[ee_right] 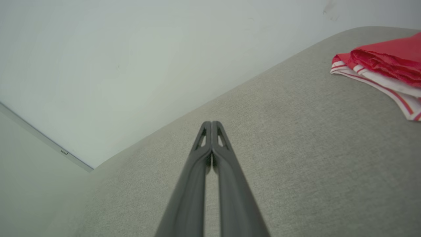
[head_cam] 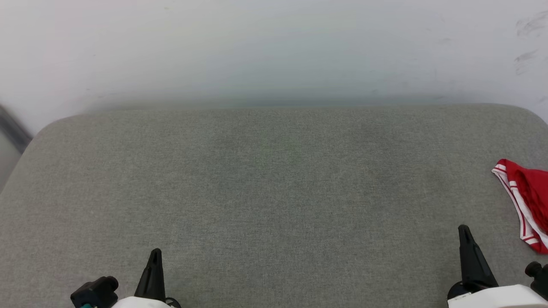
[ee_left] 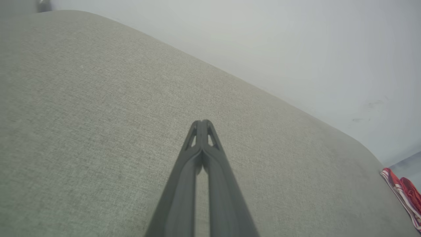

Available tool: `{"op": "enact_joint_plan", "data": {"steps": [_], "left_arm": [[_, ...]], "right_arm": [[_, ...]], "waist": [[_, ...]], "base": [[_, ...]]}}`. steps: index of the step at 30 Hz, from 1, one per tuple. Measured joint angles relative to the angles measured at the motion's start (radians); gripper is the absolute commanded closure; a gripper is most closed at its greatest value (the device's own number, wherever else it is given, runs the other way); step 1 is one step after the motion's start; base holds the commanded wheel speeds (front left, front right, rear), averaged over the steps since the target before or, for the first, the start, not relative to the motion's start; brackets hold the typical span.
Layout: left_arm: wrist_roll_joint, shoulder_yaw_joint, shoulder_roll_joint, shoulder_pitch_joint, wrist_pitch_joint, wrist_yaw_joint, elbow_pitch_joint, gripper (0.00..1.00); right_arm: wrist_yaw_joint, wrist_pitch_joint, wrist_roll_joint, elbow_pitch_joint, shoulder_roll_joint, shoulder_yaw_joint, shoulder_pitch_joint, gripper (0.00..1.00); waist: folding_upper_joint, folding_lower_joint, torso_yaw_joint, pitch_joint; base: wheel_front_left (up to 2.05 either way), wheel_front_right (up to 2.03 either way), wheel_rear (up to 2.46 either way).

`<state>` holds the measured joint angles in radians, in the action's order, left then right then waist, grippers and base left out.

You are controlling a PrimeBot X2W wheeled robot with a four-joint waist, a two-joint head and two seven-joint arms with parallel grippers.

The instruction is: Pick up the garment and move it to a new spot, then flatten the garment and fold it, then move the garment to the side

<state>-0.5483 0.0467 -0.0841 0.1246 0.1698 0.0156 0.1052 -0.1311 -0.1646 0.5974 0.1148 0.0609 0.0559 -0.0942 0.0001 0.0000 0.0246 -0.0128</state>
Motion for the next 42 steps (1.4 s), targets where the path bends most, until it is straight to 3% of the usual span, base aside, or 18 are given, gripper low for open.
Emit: {"op": "enact_joint_plan", "data": {"steps": [19, 42], "left_arm": [[-0.298, -0.024, -0.003, -0.055, -0.06, -0.039, 0.035, 1.0], [-0.583, -0.055, -0.003, -0.114, -0.124, -0.077, 0.071, 1.0]], "right_arm": [[0.0, 0.063, 0.281, 0.033, 0.006, 0.001, 0.054, 1.0], [0.0, 0.13, 0.551, 0.068, 0.009, 0.008, 0.097, 1.0]], "waist": [[0.0, 0.0, -0.005, 0.003], [0.0, 0.0, -0.01, 0.007]], "base": [[0.0, 0.0, 0.0], [0.0, 0.0, 0.0]]}}
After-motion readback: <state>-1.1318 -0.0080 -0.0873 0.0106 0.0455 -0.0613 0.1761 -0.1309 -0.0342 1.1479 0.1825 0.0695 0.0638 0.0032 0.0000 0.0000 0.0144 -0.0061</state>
